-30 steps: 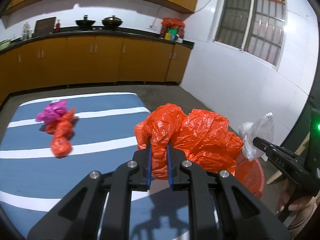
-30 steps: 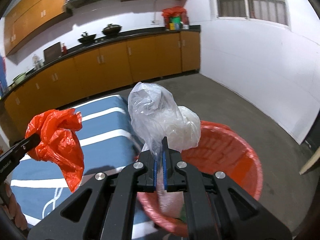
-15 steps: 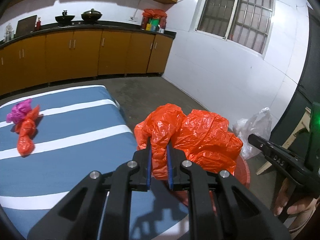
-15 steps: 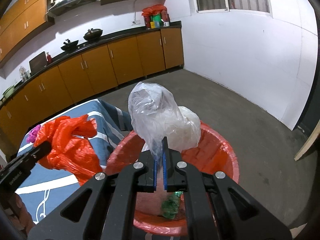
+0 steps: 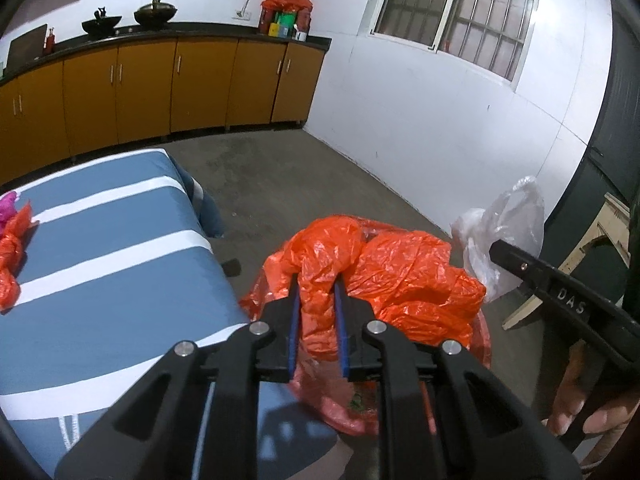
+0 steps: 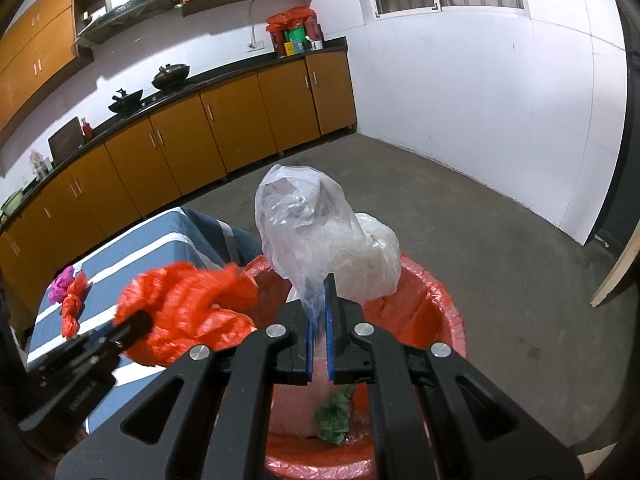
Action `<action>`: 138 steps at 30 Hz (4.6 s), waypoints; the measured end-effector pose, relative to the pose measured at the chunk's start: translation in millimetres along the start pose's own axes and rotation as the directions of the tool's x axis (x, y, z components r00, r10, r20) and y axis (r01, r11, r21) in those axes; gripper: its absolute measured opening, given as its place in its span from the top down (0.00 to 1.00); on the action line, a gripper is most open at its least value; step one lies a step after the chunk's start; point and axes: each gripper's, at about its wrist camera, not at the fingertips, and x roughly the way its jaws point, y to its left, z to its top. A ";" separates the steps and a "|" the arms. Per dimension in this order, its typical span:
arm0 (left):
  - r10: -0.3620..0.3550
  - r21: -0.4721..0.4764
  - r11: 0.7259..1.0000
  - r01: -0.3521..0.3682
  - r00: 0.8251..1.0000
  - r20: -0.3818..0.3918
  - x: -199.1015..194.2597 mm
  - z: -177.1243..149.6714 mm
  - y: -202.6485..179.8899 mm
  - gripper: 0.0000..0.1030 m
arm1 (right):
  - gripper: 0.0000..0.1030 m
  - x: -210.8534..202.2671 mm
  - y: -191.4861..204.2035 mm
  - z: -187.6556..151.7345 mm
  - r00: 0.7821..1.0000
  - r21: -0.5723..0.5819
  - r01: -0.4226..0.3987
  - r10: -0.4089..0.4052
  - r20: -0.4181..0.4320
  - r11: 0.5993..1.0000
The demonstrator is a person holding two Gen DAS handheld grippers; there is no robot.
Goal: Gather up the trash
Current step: 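Open both grippers to drop the orange-red and clear bags into the basket, then return to the table and grasp the small red bags with the right gripper, then grasp the pink bag with the left gripper and lift it, then carry the pink bag and red bags over the red basket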
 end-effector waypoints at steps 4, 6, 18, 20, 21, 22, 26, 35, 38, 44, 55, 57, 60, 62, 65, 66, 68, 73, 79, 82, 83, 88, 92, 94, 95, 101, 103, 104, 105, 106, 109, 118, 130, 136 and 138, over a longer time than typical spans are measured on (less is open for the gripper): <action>-0.013 -0.006 1.000 0.013 1.000 -0.024 9.9 -2.0 1.8 0.74 | 0.77 2.4 -2.9 -2.4 1.000 -0.004 -0.002 0.002 -0.008 1.000; -0.012 -0.004 1.000 0.012 0.999 -0.031 12.1 -4.3 2.7 0.72 | 0.68 2.1 -3.8 -4.0 1.000 0.000 0.000 0.000 -0.004 1.000; 0.084 -0.055 0.995 -0.083 0.996 0.017 -9.6 -7.4 37.0 0.59 | 0.68 2.0 2.8 -6.2 1.000 -0.036 0.014 -0.014 -0.001 0.999; 0.109 -0.059 0.992 -0.108 0.994 0.026 -16.0 -8.4 45.7 0.57 | 0.68 2.2 8.2 -7.0 1.000 -0.048 0.009 -0.009 -0.001 0.999; 0.125 -0.058 0.991 -0.123 0.992 0.032 -20.3 -9.2 50.4 0.56 | 0.68 2.7 11.9 -7.4 1.000 -0.059 0.004 -0.004 -0.001 0.998; 0.136 -0.058 0.989 -0.134 0.990 0.036 -24.0 -9.1 54.4 0.54 | 0.68 3.3 15.1 -7.7 1.000 -0.067 -0.002 0.002 -0.002 0.998; 0.218 -0.074 0.974 -0.213 0.974 0.067 -48.7 -14.2 83.0 0.49 | 0.68 7.3 37.2 -8.5 0.999 -0.111 -0.038 0.037 -0.008 0.993; 0.464 -0.190 0.878 -0.440 0.880 0.106 -118.0 -39.6 176.2 0.39 | 0.46 16.0 128.4 -13.6 0.985 -0.240 -0.166 0.171 -0.001 0.957; 0.539 -0.234 0.830 -0.506 0.835 0.107 -142.1 -49.9 208.0 0.38 | 0.46 23.2 170.3 -18.9 0.970 -0.269 -0.240 0.243 -0.024 0.933; 0.641 -0.308 0.746 -0.591 0.762 0.090 -182.4 -65.8 260.2 0.36 | 0.46 38.9 246.5 -35.3 0.937 -0.324 -0.347 0.339 -0.082 0.880; 0.732 -0.420 0.630 -0.653 0.680 0.040 -217.2 -88.7 326.5 0.36 | 0.46 88.3 364.7 -80.9 0.881 -0.389 -0.472 0.401 -0.253 0.791; 0.740 -0.429 0.618 -0.659 0.672 0.035 -218.9 -89.4 333.4 0.36 | 0.46 98.1 378.0 -83.9 0.875 -0.379 -0.479 0.398 -0.275 0.792; 0.748 -0.442 0.605 -0.662 0.663 0.031 -220.3 -89.0 341.0 0.36 | 0.46 110.9 396.7 -89.3 0.873 -0.376 -0.480 0.386 -0.299 0.793; 0.751 -0.447 0.600 -0.663 0.660 0.030 -220.1 -88.5 343.9 0.36 | 0.46 116.3 401.8 -90.5 0.877 -0.390 -0.472 0.374 -0.302 0.791; 0.751 -0.451 0.599 -0.661 0.660 0.029 -219.8 -88.5 348.9 0.36 | 0.47 128.1 413.6 -93.9 0.888 -0.413 -0.444 0.331 -0.318 0.795; 0.749 -0.451 0.600 -0.660 0.662 0.029 -218.9 -87.6 349.8 0.36 | 0.46 130.4 414.0 -94.5 0.889 -0.412 -0.441 0.324 -0.324 0.797; 0.744 -0.449 0.606 -0.656 0.667 0.030 -217.1 -85.7 351.7 0.36 | 0.49 135.7 412.8 -95.6 0.888 -0.407 -0.436 0.310 -0.340 0.803; 0.726 -0.425 0.634 -0.647 0.686 0.039 -204.6 -76.3 351.4 0.36 | 0.76 137.6 396.5 -94.6 0.872 -0.404 -0.456 0.306 -0.383 0.793; 0.681 -0.376 0.693 -0.615 0.729 0.063 -177.5 -55.6 346.4 0.29 | 0.82 131.8 355.1 -88.1 0.877 -0.396 -0.447 0.304 -0.373 0.802; 0.646 -0.348 0.730 -0.588 0.760 0.073 -158.7 -39.9 345.0 0.24 | 0.82 128.8 328.2 -83.8 0.889 -0.388 -0.419 0.284 -0.358 0.821; 0.629 -0.339 0.745 -0.574 0.774 0.073 -150.1 -33.7 345.2 0.23 | 0.83 127.6 316.2 -81.0 0.893 -0.379 -0.409 0.279 -0.353 0.830; 0.569 -0.299 0.794 -0.530 0.820 0.059 -112.2 -8.9 345.3 0.19 | 0.83 125.8 276.3 -70.8 0.919 -0.354 -0.351 0.245 -0.310 0.867; 0.543 -0.254 0.818 -0.516 0.839 0.043 -83.7 6.9 344.1 0.19 | 0.83 126.6 254.7 -61.0 0.926 -0.328 -0.330 0.237 -0.294 0.885; 0.533 -0.231 0.826 -0.514 0.845 0.028 -69.8 13.7 343.5 0.18 | 0.83 125.7 253.8 -60.1 0.927 -0.321 -0.329 0.239 -0.290 0.888; 0.537 -0.215 0.826 -0.522 0.844 0.014 -61.2 17.1 343.4 0.18 | 0.83 125.0 252.1 -59.9 0.926 -0.316 -0.331 0.243 -0.288 0.889; 0.529 -0.199 0.822 -0.534 0.845 -0.079 -29.0 24.0 354.3 0.19 | 0.83 125.6 249.1 -57.7 0.922 -0.306 -0.343 0.257 -0.289 0.888; 0.516 -0.211 0.824 -0.526 0.850 -0.103 -24.5 23.7 357.6 0.20 | 0.83 125.7 247.4 -56.9 0.921 -0.301 -0.346 0.261 -0.290 0.889; 0.506 -0.212 0.828 -0.519 0.855 -0.118 -21.4 23.6 359.6 0.21 | 0.83 125.1 246.7 -56.7 0.920 -0.299 -0.348 0.263 -0.290 0.889; 0.495 -0.211 0.833 -0.511 0.859 -0.128 -18.4 23.8 360.6 0.24 | 0.83 124.2 246.4 -56.5 0.919 -0.296 -0.350 0.266 -0.290 0.888; 0.486 -0.209 0.838 -0.505 0.863 -0.136 -15.5 24.3 360.6 0.28 | 0.83 123.1 246.2 -56.4 0.919 -0.295 -0.352 0.268 -0.289 0.888; 0.470 -0.200 0.848 -0.490 0.871 -0.143 -10.8 24.0 359.5 0.43 | 0.83 119.8 245.2 -56.7 0.919 -0.295 -0.354 0.271 -0.286 0.887; 0.475 -0.186 0.851 -0.491 0.871 -0.124 -14.6 16.9 349.3 0.60 | 0.83 108.1 239.4 -52.0 0.925 -0.300 -0.347 0.273 -0.264 0.889; 0.568 -0.140 0.811 -0.568 0.822 -0.043 -62.8 10.4 291.8 0.60 | 0.83 66.1 229.6 -39.8 0.937 -0.298 -0.337 0.288 -0.199 0.893; 0.569 -0.133 0.815 -0.564 0.823 -0.005 -90.5 6.6 260.9 0.60 | 0.83 40.0 218.7 -31.7 0.944 -0.289 -0.325 0.292 -0.153 0.900; 0.570 -0.127 0.816 -0.564 0.822 0.013 -101.1 5.3 248.6 0.60 | 0.83 31.3 213.9 -29.3 0.946 -0.283 -0.320 0.292 -0.137 0.904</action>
